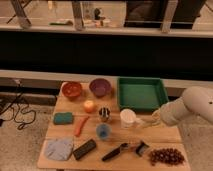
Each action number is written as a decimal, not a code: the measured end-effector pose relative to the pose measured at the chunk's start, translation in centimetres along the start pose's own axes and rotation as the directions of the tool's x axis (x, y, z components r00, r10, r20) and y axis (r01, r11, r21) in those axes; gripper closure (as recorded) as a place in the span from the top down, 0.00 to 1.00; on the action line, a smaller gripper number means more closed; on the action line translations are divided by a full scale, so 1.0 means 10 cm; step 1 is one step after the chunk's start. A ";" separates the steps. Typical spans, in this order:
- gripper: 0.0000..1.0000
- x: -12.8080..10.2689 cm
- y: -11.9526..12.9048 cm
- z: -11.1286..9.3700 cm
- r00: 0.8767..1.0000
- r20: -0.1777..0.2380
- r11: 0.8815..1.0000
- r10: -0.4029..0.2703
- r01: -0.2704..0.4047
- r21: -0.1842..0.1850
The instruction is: Place banana in purple bowl
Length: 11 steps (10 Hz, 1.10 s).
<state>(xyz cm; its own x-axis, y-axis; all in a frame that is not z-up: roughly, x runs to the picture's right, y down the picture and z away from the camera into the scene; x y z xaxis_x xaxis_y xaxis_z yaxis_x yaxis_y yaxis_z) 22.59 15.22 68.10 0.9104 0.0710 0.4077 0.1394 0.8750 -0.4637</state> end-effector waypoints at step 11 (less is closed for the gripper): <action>0.20 -0.20 -0.13 0.17 0.998 0.050 0.999 -0.031 0.031 -0.011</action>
<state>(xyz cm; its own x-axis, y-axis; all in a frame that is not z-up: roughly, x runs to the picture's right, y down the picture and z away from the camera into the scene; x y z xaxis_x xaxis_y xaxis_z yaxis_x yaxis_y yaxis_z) 19.94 14.81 69.25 0.8848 0.0681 0.4610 0.1721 0.8716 -0.4590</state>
